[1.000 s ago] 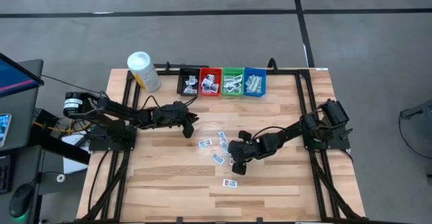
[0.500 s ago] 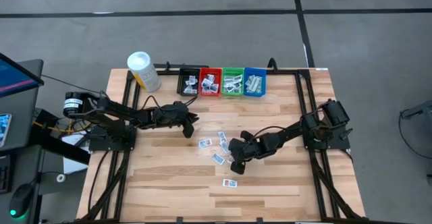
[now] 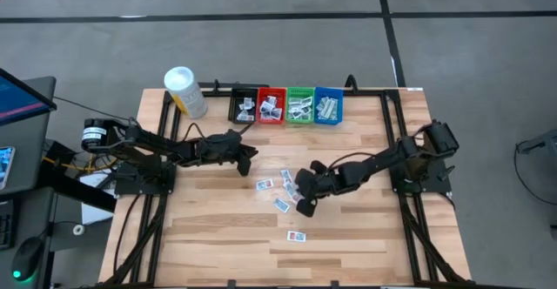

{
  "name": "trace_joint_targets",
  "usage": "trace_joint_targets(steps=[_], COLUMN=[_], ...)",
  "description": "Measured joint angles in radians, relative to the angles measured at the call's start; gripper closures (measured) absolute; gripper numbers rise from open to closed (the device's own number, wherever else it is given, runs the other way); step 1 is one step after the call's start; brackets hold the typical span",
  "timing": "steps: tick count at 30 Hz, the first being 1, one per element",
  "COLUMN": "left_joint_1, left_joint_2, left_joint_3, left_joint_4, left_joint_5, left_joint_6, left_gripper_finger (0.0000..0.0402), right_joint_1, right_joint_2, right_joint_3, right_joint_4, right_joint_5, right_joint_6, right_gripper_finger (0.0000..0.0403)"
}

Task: Pick & Place First Aid Supplies
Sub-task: Put the ointment pack into the black bin

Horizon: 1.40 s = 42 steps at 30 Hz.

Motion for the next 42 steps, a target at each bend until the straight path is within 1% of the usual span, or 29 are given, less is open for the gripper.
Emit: trace_joint_targets(steps=[4,11,16,21,23,26,31,37,42], left_joint_1=[0.000,0.014,0.055,0.098,0.106,0.104,0.084,0.058,0.053], left_joint_2=[0.000,0.000,0.000,0.000,0.000,0.000,0.000,0.000,0.000], left_joint_3=[0.000,0.000,0.000,0.011,0.017,0.026,0.033,0.033,0.033], left_joint_4=[0.042,0.185,0.262,0.264,0.264,0.269,0.270,0.270,0.270], left_joint_5=[0.057,0.233,0.385,0.523,0.562,0.574,0.575,0.575,0.572], left_joint_6=[-0.020,-0.072,-0.180,-0.310,-0.350,-0.392,-0.406,-0.406,-0.406], left_gripper_finger=[0.0314,0.0314,0.0314,0.0314,0.0314,0.0314,0.0314,0.0314,0.0314], right_joint_1=[-0.029,-0.082,-0.118,-0.155,-0.170,-0.191,-0.218,-0.225,-0.224], right_joint_2=[-0.034,-0.068,-0.069,-0.070,-0.071,-0.071,-0.071,-0.071,-0.072], right_joint_3=[0.001,0.002,0.003,0.003,0.004,0.006,0.042,0.091,0.112], right_joint_4=[0.010,0.038,0.150,0.277,0.319,0.363,0.359,0.359,0.359], right_joint_5=[0.015,0.019,0.022,0.022,0.022,0.023,0.022,0.022,0.022], right_joint_6=[-0.005,-0.008,-0.064,-0.125,-0.132,-0.132,-0.133,-0.222,-0.259], right_gripper_finger=[0.0402,0.0402,0.0402,0.0402,0.0402,0.0402,0.0401,0.0401,0.0401])
